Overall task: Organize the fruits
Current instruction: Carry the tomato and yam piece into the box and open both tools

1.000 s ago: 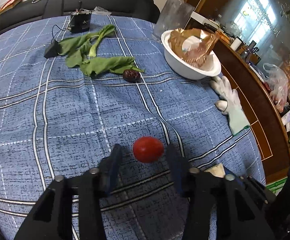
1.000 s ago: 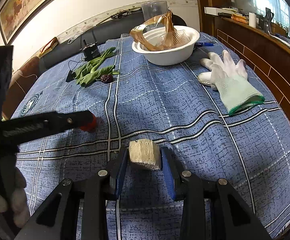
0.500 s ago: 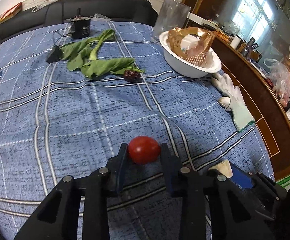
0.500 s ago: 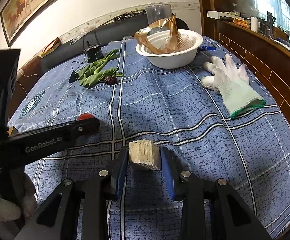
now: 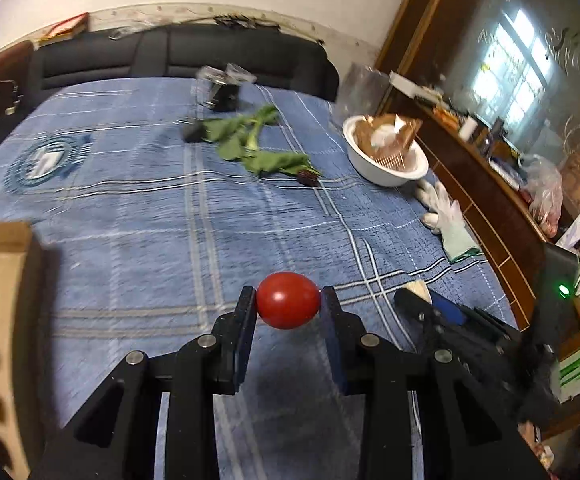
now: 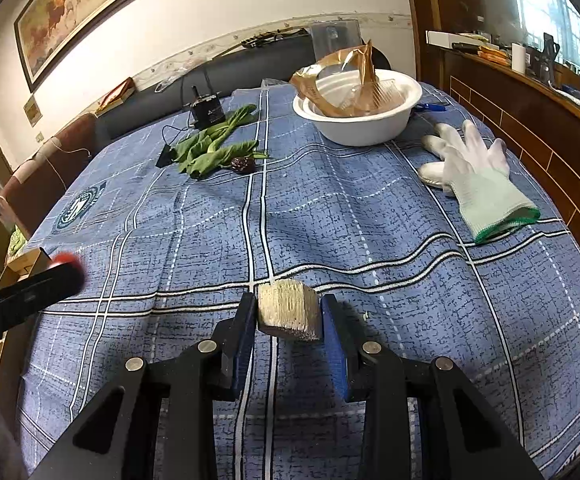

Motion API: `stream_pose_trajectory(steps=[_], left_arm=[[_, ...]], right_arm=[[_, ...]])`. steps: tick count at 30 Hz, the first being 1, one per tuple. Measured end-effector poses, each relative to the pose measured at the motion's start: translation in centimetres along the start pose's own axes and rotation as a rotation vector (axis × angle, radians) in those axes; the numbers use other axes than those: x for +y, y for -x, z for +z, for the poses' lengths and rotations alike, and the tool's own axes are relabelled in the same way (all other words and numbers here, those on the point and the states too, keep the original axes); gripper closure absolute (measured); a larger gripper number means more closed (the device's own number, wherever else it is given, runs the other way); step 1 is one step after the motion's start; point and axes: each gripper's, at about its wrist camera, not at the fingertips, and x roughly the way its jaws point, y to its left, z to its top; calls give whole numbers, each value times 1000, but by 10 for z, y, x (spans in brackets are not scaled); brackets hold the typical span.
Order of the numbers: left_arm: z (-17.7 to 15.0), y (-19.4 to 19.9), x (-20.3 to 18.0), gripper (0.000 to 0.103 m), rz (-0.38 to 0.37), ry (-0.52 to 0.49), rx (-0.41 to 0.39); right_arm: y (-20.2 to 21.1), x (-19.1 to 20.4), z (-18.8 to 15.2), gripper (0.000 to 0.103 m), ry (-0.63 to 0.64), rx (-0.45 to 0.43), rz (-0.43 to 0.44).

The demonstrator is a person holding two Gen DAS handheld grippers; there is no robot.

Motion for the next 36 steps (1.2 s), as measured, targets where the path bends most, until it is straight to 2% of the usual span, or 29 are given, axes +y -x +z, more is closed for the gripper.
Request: stream_pose_trajectory(steps=[8, 14, 20, 28, 33, 36], left_arm=[[-32, 55, 48, 72, 97, 105, -64], [-49, 90, 85, 72, 142, 179, -96], [-61, 123, 120, 72, 208, 232, -135], [-77, 151, 174, 72, 293, 345, -162], [-82, 167, 197, 72, 330, 377, -180], [-74, 171, 206, 72, 343, 365, -178]], right_arm=[[2, 2, -3, 68, 2, -11, -7], [3, 6, -2, 68, 10, -16, 5], [16, 29, -1, 68, 58, -23, 26], [41, 90, -12, 67, 158, -5, 147], [45, 144, -21, 67, 233, 31, 253], [42, 176, -21, 67, 261, 55, 308]])
